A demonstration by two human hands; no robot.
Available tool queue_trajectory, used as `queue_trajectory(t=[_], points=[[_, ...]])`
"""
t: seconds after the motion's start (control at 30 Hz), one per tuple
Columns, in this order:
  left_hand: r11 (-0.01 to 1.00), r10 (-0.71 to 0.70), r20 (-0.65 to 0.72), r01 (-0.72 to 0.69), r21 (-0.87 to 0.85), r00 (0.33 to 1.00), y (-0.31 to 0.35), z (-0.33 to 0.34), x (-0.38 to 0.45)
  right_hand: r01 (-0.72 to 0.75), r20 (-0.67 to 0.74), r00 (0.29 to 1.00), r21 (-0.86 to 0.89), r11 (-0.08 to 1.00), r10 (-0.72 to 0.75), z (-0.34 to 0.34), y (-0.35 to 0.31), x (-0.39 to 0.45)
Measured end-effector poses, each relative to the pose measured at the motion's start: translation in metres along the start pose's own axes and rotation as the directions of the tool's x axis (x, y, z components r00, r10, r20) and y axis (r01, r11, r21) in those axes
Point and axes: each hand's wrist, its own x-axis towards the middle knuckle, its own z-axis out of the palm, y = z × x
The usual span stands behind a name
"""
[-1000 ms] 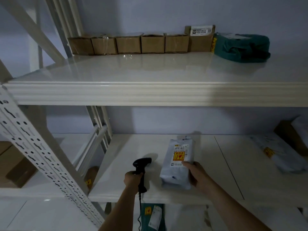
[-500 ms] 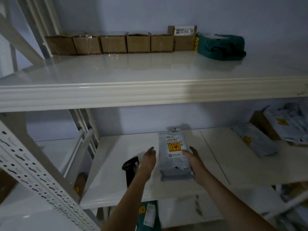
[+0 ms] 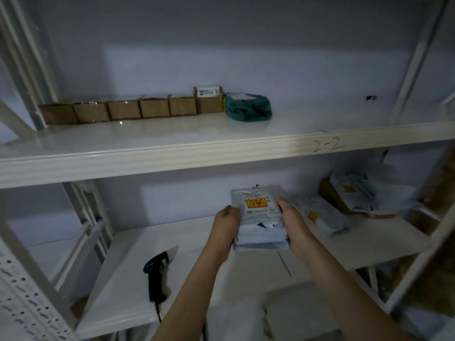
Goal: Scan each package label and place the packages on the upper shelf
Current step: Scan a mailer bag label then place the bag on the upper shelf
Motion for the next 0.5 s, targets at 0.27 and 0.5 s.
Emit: queue_trajectory(t=[0.27, 0.5], points=[[0.979, 0.062, -0.034, -0.054, 0.197, 0.998, 0.064, 0.12, -0.082, 0.05, 0.047, 0.997, 0.067, 0.996, -0.054, -0.124, -0.062, -0.078], [0.954, 0.226, 0.033, -0.228, 0.195, 0.974, 0.114, 0.198, -0.14, 0.164, 0.068, 0.983, 0.108, 0.98, -0.172, -0.212, -0.123, -0.124]])
